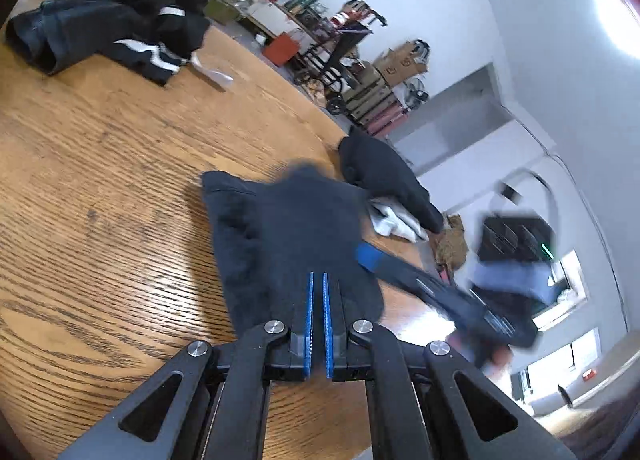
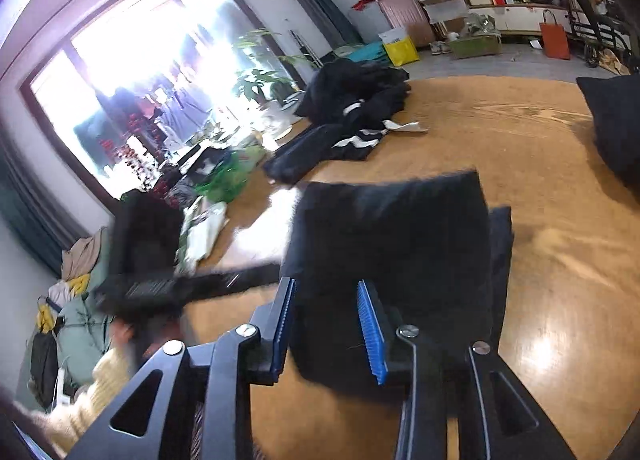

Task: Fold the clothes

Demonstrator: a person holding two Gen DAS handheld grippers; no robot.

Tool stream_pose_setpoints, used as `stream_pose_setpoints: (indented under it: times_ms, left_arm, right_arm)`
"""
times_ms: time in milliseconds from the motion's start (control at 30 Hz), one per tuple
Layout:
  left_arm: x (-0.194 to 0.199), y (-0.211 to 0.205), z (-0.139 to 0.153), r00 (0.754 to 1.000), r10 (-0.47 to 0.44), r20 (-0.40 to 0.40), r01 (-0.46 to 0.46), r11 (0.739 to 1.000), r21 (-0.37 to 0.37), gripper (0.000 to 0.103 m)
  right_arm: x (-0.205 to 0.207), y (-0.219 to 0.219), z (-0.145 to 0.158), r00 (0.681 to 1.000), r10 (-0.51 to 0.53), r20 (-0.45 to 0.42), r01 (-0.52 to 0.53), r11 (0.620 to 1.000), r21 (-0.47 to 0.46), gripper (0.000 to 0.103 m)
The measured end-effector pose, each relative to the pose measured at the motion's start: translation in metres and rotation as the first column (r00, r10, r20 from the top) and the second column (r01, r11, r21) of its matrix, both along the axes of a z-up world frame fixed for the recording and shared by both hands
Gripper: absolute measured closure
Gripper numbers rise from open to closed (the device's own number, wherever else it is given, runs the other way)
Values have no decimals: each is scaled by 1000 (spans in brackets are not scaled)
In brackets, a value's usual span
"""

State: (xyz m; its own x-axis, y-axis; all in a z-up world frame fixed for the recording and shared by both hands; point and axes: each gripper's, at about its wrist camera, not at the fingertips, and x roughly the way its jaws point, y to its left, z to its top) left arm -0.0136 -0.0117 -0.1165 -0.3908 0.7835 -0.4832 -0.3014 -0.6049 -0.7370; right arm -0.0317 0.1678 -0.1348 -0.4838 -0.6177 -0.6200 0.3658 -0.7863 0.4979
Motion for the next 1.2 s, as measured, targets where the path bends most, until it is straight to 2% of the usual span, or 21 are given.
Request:
stream_pose_setpoints:
  times_ms: [133,233,333,400,533,633,733,833,900,1000,1067,1133,1200]
  left_arm:
    - [-2,25,14,997,-42,-61,41,999,-22,98]
    - [-15,38,17,997,31,-75,-39,992,-121,98]
    - [-29,50,10,994,90,-63,-103,965,-242,98]
    - [-34,63,3,994,86,-66,-102,947,-304,98]
    - [-34,83,-9,995,70,-75,-95,906,-413,98]
    - [-31,79,-5,992,78,-98,-110,917,-383,98]
    - [-25,65,10,976,118,-182,-179,913,-366,98]
    - [-36,74,6,969,142,-202,-217,880,-422,98]
    - [-43,80,4,964,158,-216,-242,856,-457,98]
    - [-50,88,-11,958,185,-219,-273,819,-505,98]
    - [-54,87,-19,958,198,-208,-278,821,-499,98]
    - [-61,80,-24,962,215,-170,-270,844,-464,98]
    - [-67,71,-27,966,229,-119,-258,871,-417,98]
  right_arm:
    - [-29,3,-22,998,-23,64,24,1000,-17,67]
    - [-33,-2,-30,996,-30,81,30,1000,1,67]
    - [-30,1,-20,995,-85,43,84,996,21,64]
    - [-21,6,-10,989,-148,-1,148,985,89,59]
    - [-8,-1,-10,977,-206,-62,215,940,263,59]
    - [-10,-3,-25,974,-224,-28,222,927,301,60]
    - [-15,5,-17,973,-230,-36,232,948,219,60]
    - [-24,7,1,969,-225,-101,238,962,136,60]
    - [-33,2,1,968,-220,-118,233,966,111,60]
    - [-50,-7,-13,967,-237,-93,251,952,177,63]
    - [-60,-8,-26,962,-266,-63,274,935,227,64]
    - [-70,-2,-38,955,-295,-21,291,927,237,61]
    - [-78,7,-46,953,-303,18,294,936,195,58]
